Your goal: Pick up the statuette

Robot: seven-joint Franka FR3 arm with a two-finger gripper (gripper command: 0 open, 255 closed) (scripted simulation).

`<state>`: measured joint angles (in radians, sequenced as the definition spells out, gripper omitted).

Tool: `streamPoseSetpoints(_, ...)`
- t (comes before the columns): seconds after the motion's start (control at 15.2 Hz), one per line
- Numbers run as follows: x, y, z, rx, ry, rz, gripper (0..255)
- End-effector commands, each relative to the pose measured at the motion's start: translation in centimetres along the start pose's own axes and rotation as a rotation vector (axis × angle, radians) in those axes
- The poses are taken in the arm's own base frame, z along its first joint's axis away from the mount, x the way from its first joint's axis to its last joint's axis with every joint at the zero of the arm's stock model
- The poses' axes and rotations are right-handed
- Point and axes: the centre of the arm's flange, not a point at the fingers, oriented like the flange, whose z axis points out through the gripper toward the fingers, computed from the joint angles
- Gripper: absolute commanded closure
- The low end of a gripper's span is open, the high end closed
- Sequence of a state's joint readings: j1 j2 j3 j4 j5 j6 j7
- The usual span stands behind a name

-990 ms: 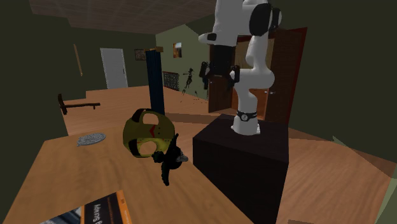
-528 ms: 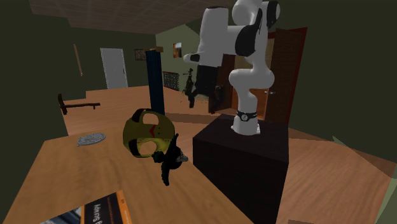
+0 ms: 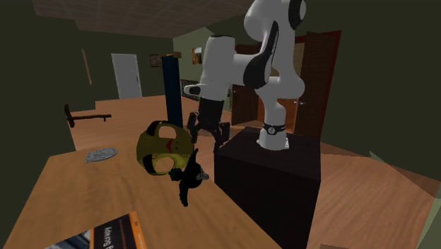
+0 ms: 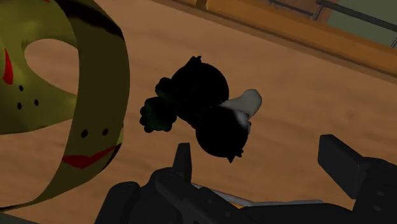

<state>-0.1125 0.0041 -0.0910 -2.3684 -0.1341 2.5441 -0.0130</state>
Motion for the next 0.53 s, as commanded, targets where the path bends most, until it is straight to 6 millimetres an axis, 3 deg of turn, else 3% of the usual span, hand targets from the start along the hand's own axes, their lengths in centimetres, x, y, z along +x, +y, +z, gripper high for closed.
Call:
streamPoseSetpoints(0.0, 1.4, 0.6, 1.9, -0.003, 0.014, 0.012, 0)
streamPoseSetpoints(0.2, 3.4, 1.6, 4.8, -0.006, 0.030, 0.028, 0)
streamPoseSetpoints(0.46, 3.0, 1.4, 6.9, -0.006, 0.030, 0.028, 0)
